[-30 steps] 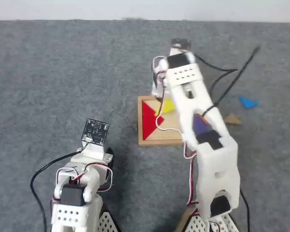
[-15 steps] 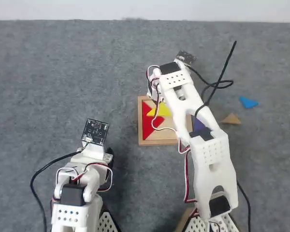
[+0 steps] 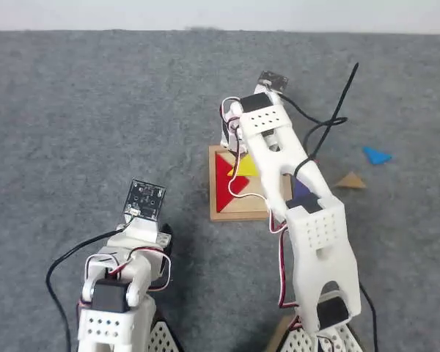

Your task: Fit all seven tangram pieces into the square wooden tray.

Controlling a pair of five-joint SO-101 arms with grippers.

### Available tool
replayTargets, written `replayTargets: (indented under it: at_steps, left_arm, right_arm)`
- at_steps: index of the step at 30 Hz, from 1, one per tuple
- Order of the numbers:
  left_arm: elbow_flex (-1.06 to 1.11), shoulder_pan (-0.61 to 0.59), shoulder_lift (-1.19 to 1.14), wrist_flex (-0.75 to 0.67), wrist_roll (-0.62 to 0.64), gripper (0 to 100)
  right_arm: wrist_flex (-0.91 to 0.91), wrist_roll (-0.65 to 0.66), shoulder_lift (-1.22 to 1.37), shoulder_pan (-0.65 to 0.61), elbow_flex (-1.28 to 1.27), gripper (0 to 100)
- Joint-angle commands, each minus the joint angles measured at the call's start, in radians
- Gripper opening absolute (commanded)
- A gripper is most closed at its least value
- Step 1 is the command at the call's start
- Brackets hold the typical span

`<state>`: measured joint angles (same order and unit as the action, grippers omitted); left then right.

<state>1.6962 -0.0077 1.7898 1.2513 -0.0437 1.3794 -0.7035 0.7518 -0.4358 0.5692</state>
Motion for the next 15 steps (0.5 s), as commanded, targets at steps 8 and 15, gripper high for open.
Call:
replayTargets:
  at_steps: [8, 15]
  left_arm:
    - [-0.013, -0.008, 0.012, 0.003, 0.009, 10]
    - [-0.013, -0.008, 0.012, 0.003, 0.009, 10]
  right_arm:
    - [0.061, 0.601, -0.274, 0.002, 0.221, 6.2]
    - [-0.012, 0.741, -0.315, -0.024, 0.021, 0.9]
